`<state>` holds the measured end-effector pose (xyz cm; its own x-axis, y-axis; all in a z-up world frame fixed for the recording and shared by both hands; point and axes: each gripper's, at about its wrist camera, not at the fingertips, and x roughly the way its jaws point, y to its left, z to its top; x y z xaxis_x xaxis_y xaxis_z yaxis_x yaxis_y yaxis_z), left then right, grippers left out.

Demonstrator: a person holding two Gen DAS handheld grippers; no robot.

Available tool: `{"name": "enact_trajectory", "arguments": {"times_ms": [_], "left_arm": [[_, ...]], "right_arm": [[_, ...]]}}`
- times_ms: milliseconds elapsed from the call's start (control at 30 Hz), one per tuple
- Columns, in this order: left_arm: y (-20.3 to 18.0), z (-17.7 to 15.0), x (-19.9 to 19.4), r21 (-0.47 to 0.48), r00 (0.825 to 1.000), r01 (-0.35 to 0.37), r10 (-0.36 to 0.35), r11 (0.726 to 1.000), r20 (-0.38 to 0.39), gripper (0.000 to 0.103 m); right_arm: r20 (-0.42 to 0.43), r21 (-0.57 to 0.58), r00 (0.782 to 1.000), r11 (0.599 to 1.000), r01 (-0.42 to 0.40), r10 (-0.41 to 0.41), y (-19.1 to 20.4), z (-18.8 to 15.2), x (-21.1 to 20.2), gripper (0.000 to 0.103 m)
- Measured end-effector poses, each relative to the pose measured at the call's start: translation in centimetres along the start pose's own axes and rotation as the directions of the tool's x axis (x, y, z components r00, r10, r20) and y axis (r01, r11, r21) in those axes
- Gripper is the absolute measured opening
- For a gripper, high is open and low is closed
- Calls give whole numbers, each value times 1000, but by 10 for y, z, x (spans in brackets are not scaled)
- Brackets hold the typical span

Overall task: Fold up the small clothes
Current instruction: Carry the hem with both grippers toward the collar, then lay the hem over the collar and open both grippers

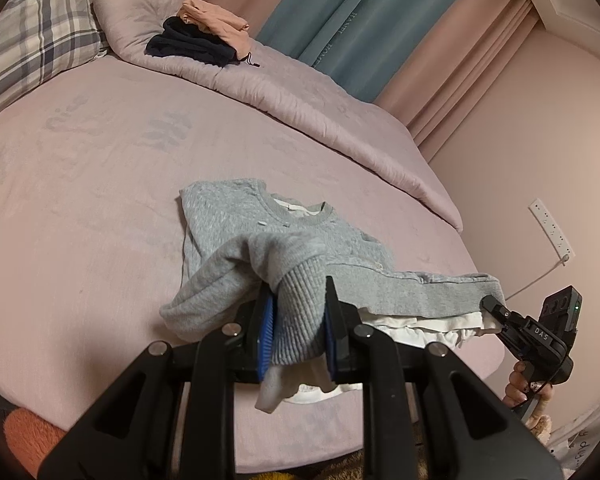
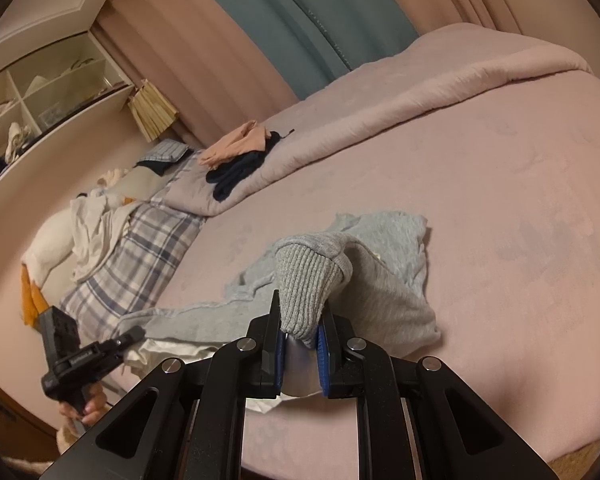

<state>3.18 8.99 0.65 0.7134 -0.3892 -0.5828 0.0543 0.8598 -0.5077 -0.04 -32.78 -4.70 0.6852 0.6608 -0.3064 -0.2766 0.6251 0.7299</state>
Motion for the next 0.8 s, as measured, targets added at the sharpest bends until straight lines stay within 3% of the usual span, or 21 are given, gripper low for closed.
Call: {"name": "enact_trajectory", "arguments": {"times_ms": [333,800], "left_arm": [[8,19,28,-11,1000,-21,21,1000,-19,20],[23,46,87,-57,988,-87,79,995,-135,20]], "right_arm": [[-11,1,1000,1000,27,-27,-4,14,19,15],[-92,38,990,994,107,-103,-17,33,55,15]]}}
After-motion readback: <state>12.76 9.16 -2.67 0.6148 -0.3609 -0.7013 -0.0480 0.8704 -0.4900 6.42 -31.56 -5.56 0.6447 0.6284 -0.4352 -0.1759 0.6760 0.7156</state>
